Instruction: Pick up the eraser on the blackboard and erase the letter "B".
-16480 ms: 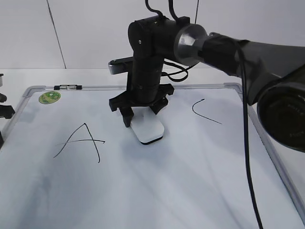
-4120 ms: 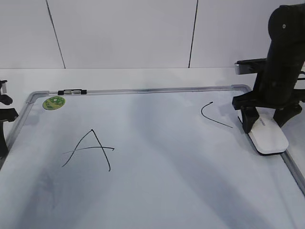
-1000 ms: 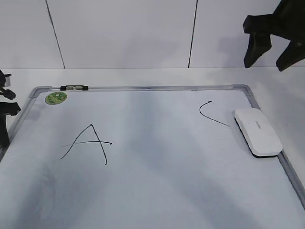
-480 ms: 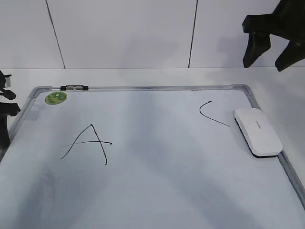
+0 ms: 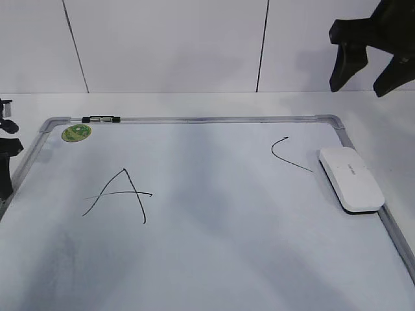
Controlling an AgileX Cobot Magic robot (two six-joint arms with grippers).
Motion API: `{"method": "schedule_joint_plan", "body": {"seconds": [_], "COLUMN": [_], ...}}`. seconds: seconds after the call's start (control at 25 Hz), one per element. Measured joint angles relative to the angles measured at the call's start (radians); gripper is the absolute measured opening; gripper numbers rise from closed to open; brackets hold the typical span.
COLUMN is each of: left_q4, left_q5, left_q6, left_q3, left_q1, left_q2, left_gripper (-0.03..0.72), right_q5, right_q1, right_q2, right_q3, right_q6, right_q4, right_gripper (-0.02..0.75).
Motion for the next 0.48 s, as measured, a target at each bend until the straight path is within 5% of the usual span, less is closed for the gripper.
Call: {"method": "schedule_joint_plan", "body": {"seconds": [0.48], "left_q4": [0.032], "left_q5": [0.015], "left_q6": [-0.016], "left_q3": [0.000], "left_q1": [0.000], "left_q2": [-0.103], "left_gripper": [0.288], "right_q5": [0.006], "right_q1": [0.000], "right_q2": [-0.152], "right_q3": [0.000], "right_q6": [-0.037], "right_q4": [-0.012], "right_gripper": [0.574]}}
